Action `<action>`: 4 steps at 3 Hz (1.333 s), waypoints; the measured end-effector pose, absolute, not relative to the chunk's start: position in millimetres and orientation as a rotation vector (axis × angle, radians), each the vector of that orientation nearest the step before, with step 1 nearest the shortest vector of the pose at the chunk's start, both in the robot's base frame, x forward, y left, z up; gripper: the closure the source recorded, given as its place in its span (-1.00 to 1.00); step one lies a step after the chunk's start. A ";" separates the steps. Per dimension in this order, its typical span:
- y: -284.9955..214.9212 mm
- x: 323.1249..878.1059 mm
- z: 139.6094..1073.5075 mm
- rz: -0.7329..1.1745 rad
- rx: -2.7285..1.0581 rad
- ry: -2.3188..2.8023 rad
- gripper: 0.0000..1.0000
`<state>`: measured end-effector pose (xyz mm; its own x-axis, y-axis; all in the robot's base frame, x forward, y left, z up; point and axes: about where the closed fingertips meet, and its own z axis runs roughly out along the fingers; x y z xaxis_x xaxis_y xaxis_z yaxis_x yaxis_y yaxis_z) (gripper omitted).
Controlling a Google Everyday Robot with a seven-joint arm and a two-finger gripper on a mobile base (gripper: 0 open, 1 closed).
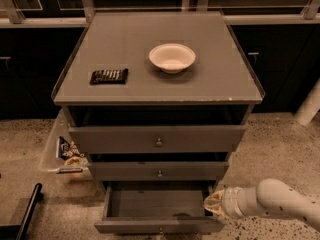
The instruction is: Close bottom drawer
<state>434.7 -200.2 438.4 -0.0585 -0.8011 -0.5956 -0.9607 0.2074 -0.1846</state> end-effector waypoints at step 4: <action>-194.7 423.9 259.8 0.451 -1.634 2.030 1.00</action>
Offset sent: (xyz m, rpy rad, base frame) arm -0.0079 0.0007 -0.1541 -0.0530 0.1609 -0.0474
